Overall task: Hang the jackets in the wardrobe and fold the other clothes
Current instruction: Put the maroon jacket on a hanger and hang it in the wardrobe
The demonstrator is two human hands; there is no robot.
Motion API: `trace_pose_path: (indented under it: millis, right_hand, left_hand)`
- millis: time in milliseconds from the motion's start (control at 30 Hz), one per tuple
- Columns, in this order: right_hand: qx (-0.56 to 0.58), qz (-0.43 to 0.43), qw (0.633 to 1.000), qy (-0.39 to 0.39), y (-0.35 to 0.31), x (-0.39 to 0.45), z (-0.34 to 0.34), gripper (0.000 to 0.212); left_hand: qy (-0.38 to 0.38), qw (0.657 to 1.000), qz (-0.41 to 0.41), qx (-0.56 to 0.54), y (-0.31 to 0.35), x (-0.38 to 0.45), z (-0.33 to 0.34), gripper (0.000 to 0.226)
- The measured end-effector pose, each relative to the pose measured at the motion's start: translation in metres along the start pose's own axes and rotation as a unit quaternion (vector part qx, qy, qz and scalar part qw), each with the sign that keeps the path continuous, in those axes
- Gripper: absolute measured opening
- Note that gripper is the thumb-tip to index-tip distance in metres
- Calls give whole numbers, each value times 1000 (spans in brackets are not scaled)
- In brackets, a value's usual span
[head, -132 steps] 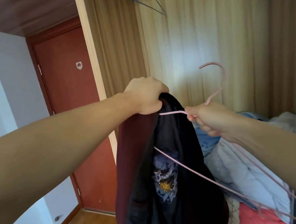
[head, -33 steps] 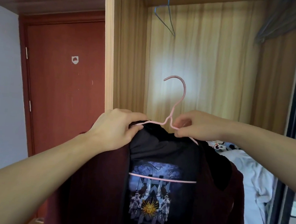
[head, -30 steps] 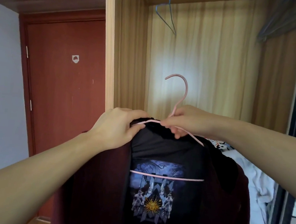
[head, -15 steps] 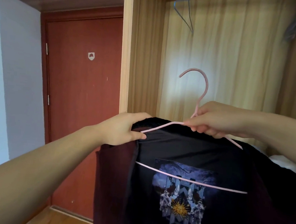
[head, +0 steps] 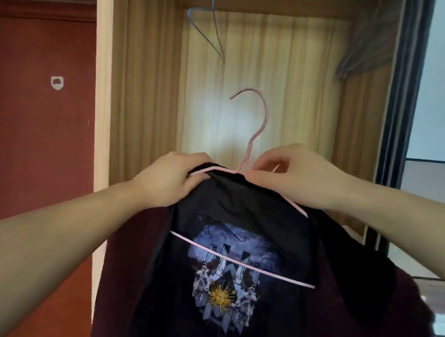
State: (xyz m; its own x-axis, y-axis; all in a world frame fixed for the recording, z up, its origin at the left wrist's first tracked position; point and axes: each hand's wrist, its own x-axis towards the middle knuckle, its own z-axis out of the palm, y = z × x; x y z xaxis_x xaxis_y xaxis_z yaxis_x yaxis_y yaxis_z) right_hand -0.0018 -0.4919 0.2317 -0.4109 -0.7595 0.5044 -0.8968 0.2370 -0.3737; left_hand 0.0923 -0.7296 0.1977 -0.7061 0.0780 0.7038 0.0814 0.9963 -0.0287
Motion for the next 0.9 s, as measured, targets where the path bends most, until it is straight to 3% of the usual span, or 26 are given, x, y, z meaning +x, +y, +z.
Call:
trace_pose_path:
  millis: [67,167,233,400,600,667,733,833,900]
  right_hand:
    - [-99,13,995,-21,27,-24,-23,36]
    - [-72,82,992,-69,64,-57,-41,29]
    - [4,78,996,-43,76,-70,-41,11]
    - [216,139,966,32,76,-69,-52,36]
    - [241,159,950,119,61,-24,-95,30]
    - [211,164,951,156,60,-3,-110,31]
    - [182,173,950,186,60,19,-122,34]
    - [171,174,943,226,58,58,-138,29]
    - [164,175,940,245,53,82,-147,38]
  left_hand:
    - [4,1000,-4,-4,9,21,0,26]
    - [16,1000,0,-12,21,54,-1,19]
    - [12,1000,5,-13,29,71,-1,18]
    - [30,999,7,-14,38,96,10,19]
    - [146,985,-93,-15,46,117,30,34]
    - [199,962,-150,-115,59,125,36,45]
    - [228,917,-211,-252,75,131,44,50]
    - [168,861,-273,-394,91,137,68,43]
    - [129,829,-282,-466,93,146,82,49]
